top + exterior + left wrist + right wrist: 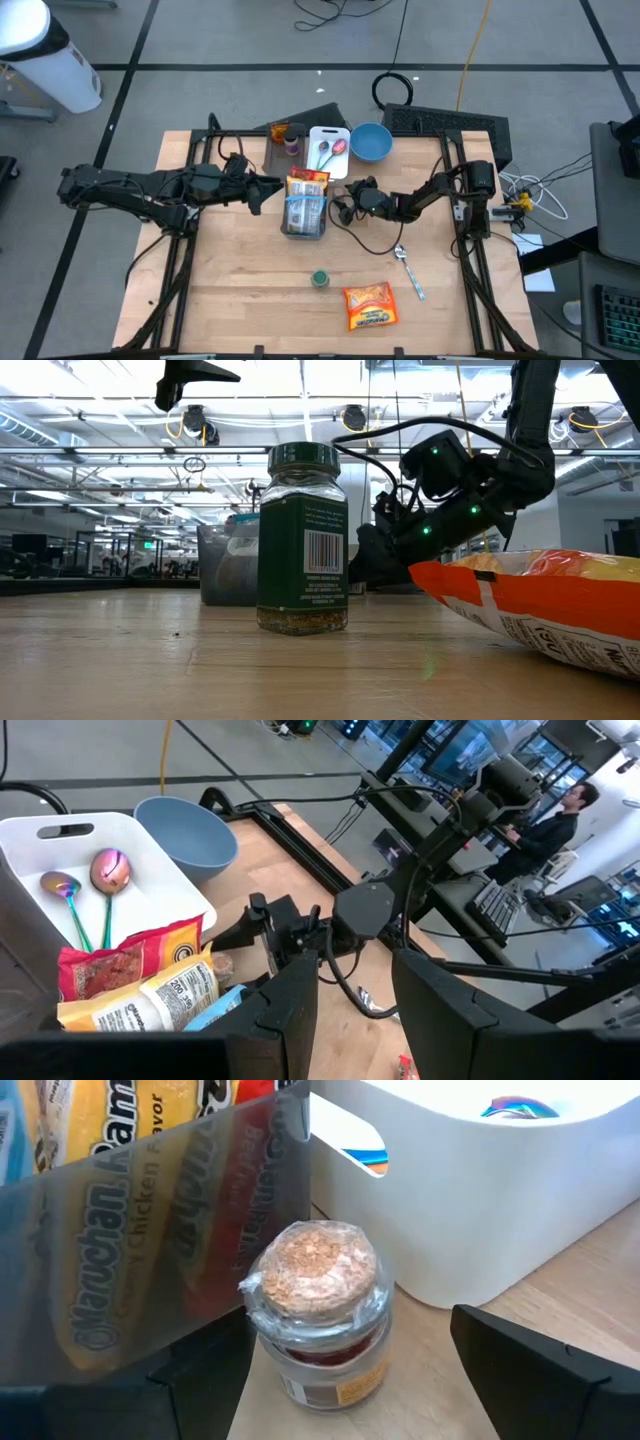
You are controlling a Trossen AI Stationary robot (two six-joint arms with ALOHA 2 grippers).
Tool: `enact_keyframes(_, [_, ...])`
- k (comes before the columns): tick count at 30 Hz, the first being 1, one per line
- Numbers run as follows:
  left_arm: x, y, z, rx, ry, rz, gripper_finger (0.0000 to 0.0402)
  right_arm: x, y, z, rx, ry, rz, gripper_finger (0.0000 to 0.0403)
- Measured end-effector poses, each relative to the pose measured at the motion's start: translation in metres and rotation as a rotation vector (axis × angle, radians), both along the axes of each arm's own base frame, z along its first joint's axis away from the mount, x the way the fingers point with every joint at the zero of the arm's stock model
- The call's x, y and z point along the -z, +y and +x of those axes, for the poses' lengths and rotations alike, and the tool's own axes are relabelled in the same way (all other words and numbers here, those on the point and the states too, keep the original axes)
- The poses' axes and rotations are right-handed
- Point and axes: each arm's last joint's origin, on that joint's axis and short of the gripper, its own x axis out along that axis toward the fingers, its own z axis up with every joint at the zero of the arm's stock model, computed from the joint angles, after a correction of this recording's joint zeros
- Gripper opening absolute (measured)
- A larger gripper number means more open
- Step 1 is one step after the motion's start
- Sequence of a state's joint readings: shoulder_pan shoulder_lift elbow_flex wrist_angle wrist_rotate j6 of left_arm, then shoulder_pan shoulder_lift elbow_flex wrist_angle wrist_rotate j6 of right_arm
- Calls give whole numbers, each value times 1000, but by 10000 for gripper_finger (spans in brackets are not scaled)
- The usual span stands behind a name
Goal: Pick & Place Food Item
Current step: Put the brown spice bottle into the top black bin
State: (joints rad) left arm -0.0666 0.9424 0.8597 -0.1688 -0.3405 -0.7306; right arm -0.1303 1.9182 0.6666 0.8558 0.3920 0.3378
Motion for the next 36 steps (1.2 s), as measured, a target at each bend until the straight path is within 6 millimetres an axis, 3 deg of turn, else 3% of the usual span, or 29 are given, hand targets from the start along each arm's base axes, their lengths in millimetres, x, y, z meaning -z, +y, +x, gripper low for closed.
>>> enact_keyframes(8, [0,0,0,-2,-2,-6,136,0,0,0,-5,1,1,310])
enact_keyframes(23, [0,0,0,-4,-5,-16,136,13,4,2,-38,-12,92,177])
enact_keyframes(31, [0,0,0,-6,-8,-27,136,12,2,4,-56,-17,75,193])
enact_keyframes(36, [0,0,0,-6,-8,-25,136,12,2,4,-61,-13,76,171])
